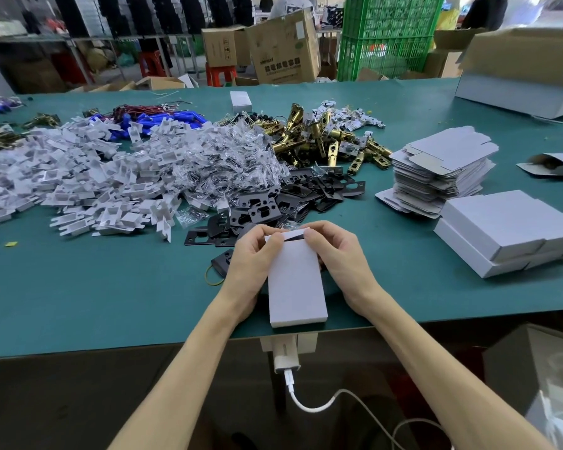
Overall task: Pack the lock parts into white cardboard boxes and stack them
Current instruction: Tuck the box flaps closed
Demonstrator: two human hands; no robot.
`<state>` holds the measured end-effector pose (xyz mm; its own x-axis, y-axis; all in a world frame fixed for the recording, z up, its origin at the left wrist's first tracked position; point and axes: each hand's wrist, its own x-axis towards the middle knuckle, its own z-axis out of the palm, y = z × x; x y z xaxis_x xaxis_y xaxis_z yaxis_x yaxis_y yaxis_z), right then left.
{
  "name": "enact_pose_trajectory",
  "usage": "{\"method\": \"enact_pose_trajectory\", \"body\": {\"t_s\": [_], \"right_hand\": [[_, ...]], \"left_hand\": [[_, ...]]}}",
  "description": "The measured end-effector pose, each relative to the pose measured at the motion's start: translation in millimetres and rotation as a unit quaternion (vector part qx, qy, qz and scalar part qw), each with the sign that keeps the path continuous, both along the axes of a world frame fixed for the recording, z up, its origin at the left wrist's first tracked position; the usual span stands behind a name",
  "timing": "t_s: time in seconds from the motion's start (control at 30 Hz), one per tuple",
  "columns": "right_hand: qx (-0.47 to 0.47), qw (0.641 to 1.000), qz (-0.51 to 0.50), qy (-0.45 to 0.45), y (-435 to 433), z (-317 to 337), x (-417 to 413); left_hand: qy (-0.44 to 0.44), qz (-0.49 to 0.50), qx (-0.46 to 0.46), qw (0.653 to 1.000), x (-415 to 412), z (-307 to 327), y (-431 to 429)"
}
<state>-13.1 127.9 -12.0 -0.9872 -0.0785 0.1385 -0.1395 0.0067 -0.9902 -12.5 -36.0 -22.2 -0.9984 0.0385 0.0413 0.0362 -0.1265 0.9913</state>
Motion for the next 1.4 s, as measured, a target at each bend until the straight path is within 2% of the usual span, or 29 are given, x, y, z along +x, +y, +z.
{"method": "enact_pose_trajectory", "body": {"t_s": [0.23,0.87,1.3,1.4], "right_hand": [[0.063,0.995,0.073,-0.008,-2.2,3.2,4.0],[-0.007,0.996,0.087,0.004,3.1,2.6,3.8],[-0.011,0.996,0.094,-0.002,4.5,1.9,4.4],[-0.01,0.995,0.098,-0.003,4.1,3.1,4.7]], "left_hand": [[-0.002,0.034,0.061,0.998,-0.9,-1.7,-2.4],[-0.024,-0.026,0.117,0.993,-3.4,-0.3,-5.3],[-0.015,-0.019,0.092,0.995,-3.4,-3.3,-4.6],[-0.035,-0.023,0.098,0.994,-4.9,-0.9,-5.4]]}}
